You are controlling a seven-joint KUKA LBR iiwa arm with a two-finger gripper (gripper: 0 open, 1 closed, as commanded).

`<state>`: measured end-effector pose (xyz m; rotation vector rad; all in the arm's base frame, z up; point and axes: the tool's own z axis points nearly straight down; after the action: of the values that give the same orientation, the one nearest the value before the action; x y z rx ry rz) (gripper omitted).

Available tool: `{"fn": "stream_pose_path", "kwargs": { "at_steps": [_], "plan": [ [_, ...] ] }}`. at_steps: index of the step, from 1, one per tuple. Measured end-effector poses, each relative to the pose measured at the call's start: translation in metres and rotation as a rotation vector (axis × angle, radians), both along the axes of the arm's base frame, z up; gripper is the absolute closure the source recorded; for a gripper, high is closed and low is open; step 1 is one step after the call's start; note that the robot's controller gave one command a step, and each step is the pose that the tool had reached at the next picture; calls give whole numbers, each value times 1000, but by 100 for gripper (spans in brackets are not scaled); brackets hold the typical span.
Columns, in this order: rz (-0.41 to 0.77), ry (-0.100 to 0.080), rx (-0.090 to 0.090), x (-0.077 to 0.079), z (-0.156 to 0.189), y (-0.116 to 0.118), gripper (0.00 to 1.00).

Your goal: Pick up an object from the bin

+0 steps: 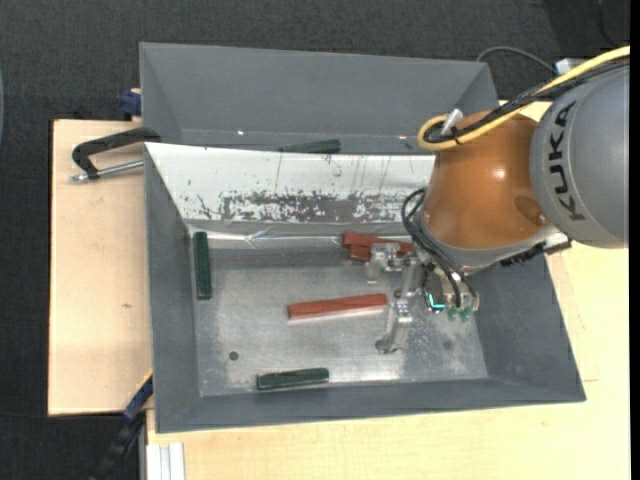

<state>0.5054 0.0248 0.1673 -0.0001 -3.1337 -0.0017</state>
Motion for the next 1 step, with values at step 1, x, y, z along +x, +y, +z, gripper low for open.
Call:
{"fn": "stream_pose_path", "kwargs": {
  "at_steps": [1],
  "plan": [
    [0,-9,0,2,4,0,0]
  ]
}}
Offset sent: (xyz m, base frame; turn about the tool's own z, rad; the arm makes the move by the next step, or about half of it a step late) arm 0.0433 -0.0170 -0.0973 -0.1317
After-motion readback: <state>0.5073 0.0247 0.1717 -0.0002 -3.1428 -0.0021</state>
